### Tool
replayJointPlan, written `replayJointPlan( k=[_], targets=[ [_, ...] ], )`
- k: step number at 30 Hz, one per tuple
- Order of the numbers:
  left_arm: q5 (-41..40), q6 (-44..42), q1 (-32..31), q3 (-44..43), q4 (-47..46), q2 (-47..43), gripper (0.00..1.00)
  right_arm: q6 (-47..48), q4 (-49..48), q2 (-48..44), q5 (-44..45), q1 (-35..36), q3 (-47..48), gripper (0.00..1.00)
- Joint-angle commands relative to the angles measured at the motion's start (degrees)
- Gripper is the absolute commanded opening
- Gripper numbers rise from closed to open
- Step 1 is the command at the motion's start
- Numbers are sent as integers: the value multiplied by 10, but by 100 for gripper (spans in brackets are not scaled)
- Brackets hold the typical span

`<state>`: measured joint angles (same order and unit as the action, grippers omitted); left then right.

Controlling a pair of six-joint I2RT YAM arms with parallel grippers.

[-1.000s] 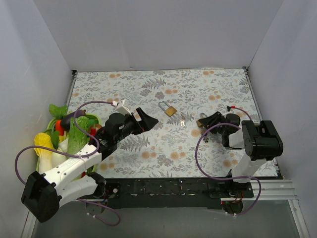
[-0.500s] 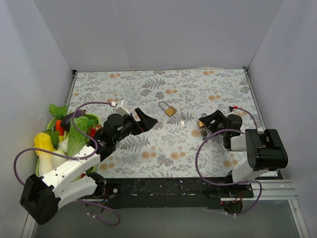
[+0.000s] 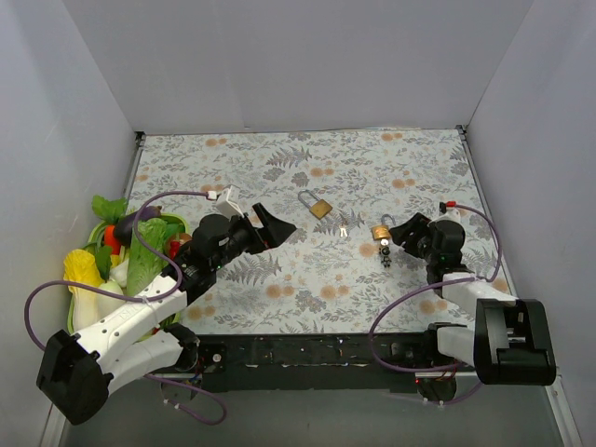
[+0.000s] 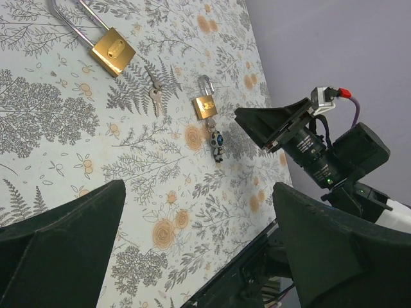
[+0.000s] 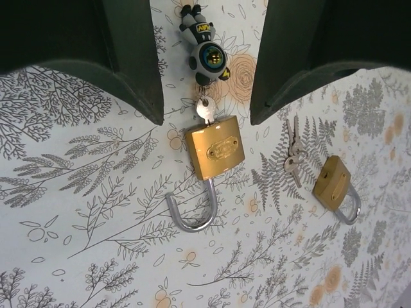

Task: Unlock with the key

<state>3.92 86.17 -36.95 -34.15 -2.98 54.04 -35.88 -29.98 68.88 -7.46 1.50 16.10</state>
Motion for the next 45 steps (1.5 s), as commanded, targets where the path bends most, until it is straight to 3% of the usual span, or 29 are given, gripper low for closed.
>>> replayJointPlan(
  k=[1,5,11,19,27,36,45],
  targets=[
    [5,-14,4,8,3,-15,98,94,74,-24,21,1,33,61],
    [2,-4,7,11,5,-16,98,151,123,-17,28,21,74,63],
    [17,1,25,4,18,-7,98,220,156,-13,54,115,109,71],
    [65,-20,109,-37,75,21,98,277,171,40,38,205,193,72],
    [18,-65,119,-108,171,19,98,324,225,126,22,227,285,73],
    [27,-31,119,-79,177,-3,98,310,279,245,61,243,390,68],
    [27,-24,118,-64,180,-17,98,290,284,325,95,264,428,65]
  ],
)
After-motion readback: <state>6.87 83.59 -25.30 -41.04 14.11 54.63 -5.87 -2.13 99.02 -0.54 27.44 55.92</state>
